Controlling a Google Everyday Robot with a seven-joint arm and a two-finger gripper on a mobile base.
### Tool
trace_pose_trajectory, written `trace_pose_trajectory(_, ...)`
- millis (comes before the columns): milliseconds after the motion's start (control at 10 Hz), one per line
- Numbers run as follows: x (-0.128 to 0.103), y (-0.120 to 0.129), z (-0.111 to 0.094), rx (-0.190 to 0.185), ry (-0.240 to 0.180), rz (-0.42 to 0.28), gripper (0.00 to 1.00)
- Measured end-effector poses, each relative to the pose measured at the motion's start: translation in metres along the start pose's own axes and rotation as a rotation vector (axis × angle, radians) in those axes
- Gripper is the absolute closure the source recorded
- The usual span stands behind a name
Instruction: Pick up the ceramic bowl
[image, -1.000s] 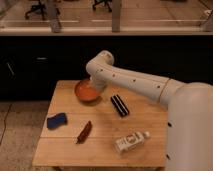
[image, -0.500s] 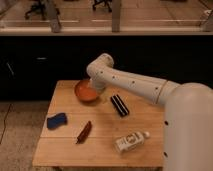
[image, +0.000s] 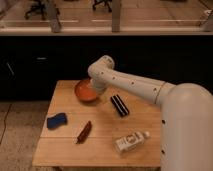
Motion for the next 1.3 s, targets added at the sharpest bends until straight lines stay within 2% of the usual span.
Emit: trace_pose_trajectory(1300,0.019,0.003,0.039,-0.018,-0.061,-0.007,0.20)
